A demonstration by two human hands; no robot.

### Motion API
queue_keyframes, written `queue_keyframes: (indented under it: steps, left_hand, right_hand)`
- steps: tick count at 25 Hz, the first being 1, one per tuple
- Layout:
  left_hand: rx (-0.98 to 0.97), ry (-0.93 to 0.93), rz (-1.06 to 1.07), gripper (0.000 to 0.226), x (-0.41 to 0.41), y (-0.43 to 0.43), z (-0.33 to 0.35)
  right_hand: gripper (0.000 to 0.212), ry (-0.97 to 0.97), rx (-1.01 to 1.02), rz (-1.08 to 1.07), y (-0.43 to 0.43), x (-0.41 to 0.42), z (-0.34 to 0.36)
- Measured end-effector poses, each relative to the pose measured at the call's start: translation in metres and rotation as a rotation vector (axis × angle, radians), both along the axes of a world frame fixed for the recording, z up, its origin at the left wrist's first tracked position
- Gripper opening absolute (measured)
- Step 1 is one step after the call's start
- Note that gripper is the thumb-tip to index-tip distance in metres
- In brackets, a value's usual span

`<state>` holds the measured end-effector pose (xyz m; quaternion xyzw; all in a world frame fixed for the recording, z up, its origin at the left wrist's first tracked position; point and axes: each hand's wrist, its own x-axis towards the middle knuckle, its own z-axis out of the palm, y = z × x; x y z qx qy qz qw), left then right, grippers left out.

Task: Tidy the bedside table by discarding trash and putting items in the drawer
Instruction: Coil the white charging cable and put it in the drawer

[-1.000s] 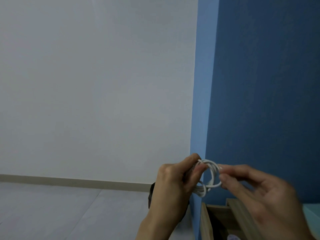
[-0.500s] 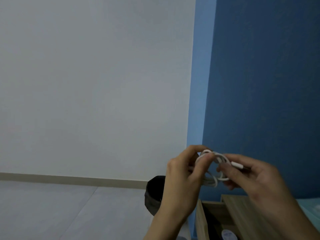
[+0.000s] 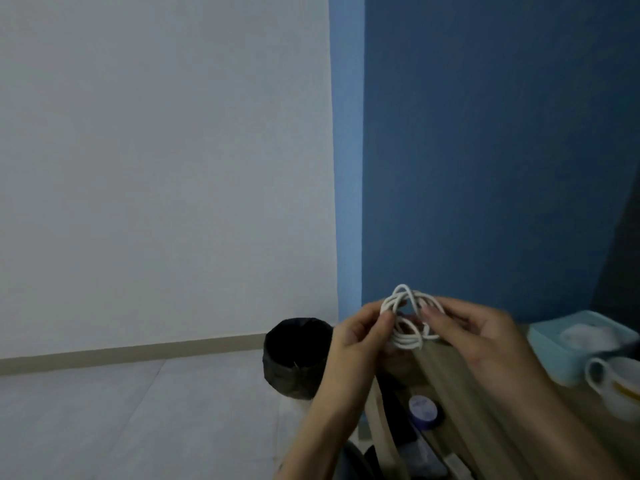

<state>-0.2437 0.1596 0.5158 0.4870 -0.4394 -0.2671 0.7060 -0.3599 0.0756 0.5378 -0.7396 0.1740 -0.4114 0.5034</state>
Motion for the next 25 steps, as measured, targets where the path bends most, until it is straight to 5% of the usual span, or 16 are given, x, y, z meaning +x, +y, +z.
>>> queue_keyframes:
  steps: [4,8,14,19,25]
  left_hand:
    - [0.120,0.061,0.044,0.024,-0.010,-0.032,-0.035]
    - [0.254,0.091,0.007,0.022,-0.016,-0.061,-0.085]
    - [0.492,0.141,-0.129,0.023,-0.012,-0.081,-0.146]
    - [0.778,0.081,0.068,0.035,0.006,-0.098,-0.193]
    - [0.939,0.533,-0.075,0.043,-0.004,-0.111,-0.223]
  right_hand:
    - [0.028,-0.061,0.337,-0.050,-0.023,-0.009,-0.055]
    - [0.007,0.116,0.308,-0.285,-0.048,-0.018,-0.118]
    - [0.011,0.198,0.622,-0.242,-0.072,-0.024,-0.187]
    - [0.008,0.256,0.838,-0.356,-0.084,-0.017,-0.255]
    - [0.015,0.417,0.927,-0.450,-0.087,-0.009,-0.328]
